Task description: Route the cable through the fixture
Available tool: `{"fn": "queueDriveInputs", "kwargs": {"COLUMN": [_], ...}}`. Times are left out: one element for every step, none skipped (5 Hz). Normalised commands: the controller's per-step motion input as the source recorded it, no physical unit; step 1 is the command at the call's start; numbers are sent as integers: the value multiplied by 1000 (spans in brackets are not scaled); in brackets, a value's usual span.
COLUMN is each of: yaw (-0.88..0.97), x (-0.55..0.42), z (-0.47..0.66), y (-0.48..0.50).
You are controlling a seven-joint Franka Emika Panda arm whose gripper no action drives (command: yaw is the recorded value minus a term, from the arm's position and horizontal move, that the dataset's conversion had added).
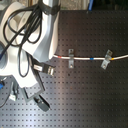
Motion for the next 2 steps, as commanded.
{"fn": "queueDriveInputs", "kwargs": {"yaw": [114, 249], "x": [-180, -67], "z": [116, 395], "y": [50, -19]}}
